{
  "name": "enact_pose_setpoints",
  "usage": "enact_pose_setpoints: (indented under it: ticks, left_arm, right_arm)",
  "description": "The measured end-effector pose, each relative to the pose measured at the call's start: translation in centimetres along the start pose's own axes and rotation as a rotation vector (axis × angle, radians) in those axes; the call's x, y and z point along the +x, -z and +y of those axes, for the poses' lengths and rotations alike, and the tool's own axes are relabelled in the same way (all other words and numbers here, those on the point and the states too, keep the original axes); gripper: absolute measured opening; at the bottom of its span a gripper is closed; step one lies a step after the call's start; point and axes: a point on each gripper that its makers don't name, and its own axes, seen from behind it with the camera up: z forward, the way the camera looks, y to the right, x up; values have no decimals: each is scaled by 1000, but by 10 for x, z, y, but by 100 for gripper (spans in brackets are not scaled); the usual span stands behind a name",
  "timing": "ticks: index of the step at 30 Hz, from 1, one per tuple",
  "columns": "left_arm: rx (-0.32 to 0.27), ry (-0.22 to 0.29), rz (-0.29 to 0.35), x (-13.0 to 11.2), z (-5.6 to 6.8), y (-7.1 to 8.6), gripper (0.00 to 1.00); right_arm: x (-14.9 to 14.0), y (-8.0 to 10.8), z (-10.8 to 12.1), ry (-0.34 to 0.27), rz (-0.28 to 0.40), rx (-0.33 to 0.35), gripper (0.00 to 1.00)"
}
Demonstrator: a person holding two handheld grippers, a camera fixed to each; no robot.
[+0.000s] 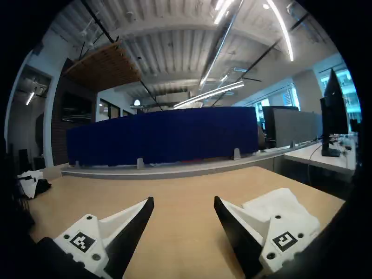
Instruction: Fold towel
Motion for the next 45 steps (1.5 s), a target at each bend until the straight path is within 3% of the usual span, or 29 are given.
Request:
enact_pose_setpoints:
  ticks: [15,27,45]
  left_arm:
    - [0,0,0,-1,1,0,89]
    - [0,0,0,0,0,-1,89]
    - [0,0,0,-1,1,0,89]
  right_arm:
    - [-4,-2,-2,4,10,-3,100]
    - [-9,-3,-12,60,14,24,100]
    - [-9,-2,-10,97,25,4,100]
